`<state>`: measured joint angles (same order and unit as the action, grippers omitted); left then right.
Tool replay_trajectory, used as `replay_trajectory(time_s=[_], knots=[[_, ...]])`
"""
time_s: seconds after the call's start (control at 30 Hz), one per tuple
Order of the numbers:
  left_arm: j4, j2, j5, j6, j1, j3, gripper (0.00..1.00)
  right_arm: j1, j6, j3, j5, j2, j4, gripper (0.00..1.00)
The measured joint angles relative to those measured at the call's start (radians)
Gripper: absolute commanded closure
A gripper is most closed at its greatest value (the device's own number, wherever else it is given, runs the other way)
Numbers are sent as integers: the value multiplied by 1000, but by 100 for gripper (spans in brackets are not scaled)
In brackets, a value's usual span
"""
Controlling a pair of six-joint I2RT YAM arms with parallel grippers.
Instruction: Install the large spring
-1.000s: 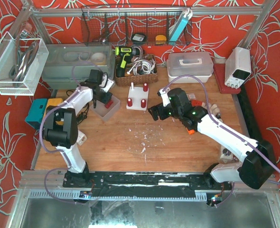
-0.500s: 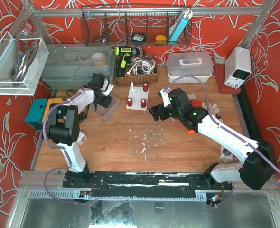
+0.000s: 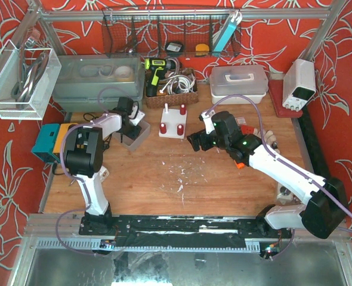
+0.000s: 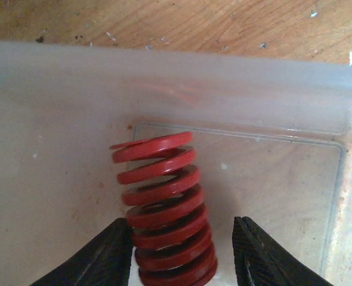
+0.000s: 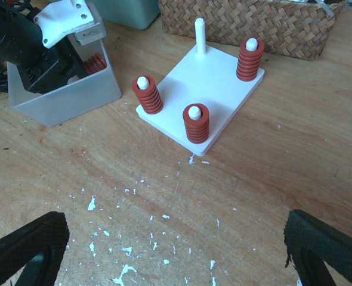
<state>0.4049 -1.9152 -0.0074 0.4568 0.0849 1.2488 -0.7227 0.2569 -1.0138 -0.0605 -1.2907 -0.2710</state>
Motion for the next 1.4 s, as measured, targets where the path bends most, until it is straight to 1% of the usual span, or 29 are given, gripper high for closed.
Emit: replay_trajectory(time_s=[0.2,0.33,0.47,0.57,0.8,0.9,1.0,1.07,1.17,1.3,1.4], knots=[[-6,-1,2,19,0,0,72,0,0,0,0,0,2,1],[-5,9,16,19,0,-5,87,0,0,0,4,1,3,1],[-4,46,50,13,0,-20,95,0,1,11,27,16,6,1],[-8,104,82,0,0,-39,100,0,10,34,51,45,11,1],[-98,322,216,-46,0,-101,100,1,44,51,58,80,42,2],[-157,419,274,-50,8,-137,100,7,61,50,16,80,58,8],[-224,528,315,-38,38,-205,100,23,112,40,-63,73,68,16],[-268,594,331,-22,82,-256,100,32,146,21,-125,60,76,21],[-307,655,334,24,192,-306,100,40,187,-32,-221,24,94,26],[-341,669,309,103,348,-336,100,39,194,-119,-305,-34,85,30],[-380,672,269,163,425,-374,100,39,175,-164,-354,-66,64,33]])
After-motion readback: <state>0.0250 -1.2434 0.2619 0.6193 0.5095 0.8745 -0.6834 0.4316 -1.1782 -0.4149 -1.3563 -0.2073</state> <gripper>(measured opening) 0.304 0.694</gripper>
